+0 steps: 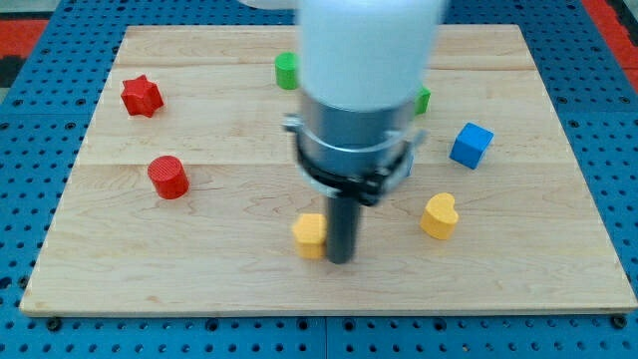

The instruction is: Push the heart at the bottom of triangle

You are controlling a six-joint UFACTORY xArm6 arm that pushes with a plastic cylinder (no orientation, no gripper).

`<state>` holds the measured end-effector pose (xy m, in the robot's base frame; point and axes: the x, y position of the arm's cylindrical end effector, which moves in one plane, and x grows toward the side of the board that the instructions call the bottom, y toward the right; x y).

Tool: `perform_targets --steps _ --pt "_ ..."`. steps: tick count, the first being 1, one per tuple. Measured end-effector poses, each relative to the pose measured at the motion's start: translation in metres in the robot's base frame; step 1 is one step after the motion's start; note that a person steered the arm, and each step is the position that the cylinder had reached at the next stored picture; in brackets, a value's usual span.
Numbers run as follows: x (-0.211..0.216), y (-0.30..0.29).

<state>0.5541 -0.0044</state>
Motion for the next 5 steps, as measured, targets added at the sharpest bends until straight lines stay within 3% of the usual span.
perform_targets --steps 1,2,3,4,5 --pt "-0.035 -0.056" --pt "-0.025 -0.048" --pt "0.005 0.021" --pt "0.006 0.125" --pt "0.004 0.189"
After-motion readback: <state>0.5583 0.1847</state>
